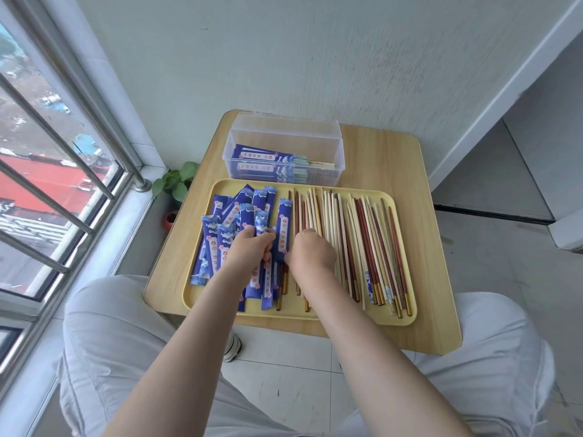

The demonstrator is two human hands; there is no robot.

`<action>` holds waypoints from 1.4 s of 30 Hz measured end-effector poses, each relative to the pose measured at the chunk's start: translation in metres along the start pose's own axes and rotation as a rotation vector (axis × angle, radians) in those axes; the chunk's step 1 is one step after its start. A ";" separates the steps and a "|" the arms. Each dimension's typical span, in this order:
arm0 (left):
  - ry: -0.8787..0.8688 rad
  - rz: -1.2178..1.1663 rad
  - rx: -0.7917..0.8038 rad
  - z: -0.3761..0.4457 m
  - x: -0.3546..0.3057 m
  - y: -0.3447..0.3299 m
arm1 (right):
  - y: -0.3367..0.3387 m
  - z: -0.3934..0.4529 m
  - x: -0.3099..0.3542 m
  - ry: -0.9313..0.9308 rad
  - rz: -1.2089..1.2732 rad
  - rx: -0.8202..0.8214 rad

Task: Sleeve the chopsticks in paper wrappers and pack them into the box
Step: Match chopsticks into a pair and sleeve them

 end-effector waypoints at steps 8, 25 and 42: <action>-0.009 0.031 -0.013 -0.001 0.001 0.002 | 0.002 0.005 -0.013 -0.009 0.152 0.025; -0.186 0.237 0.149 -0.017 -0.032 -0.023 | 0.078 -0.004 -0.064 0.130 1.353 0.209; -0.158 0.451 0.313 -0.024 -0.026 -0.039 | 0.081 0.021 -0.119 -0.181 1.556 -0.274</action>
Point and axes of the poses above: each hand's wrist, its own z-axis towards the middle knuckle, its own y-axis out of the back of the hand, x = y × z, the point moved 7 cm from there along z, towards the middle knuckle, and after that the axes turned 7 degrees about -y, right-handed, at the moved point
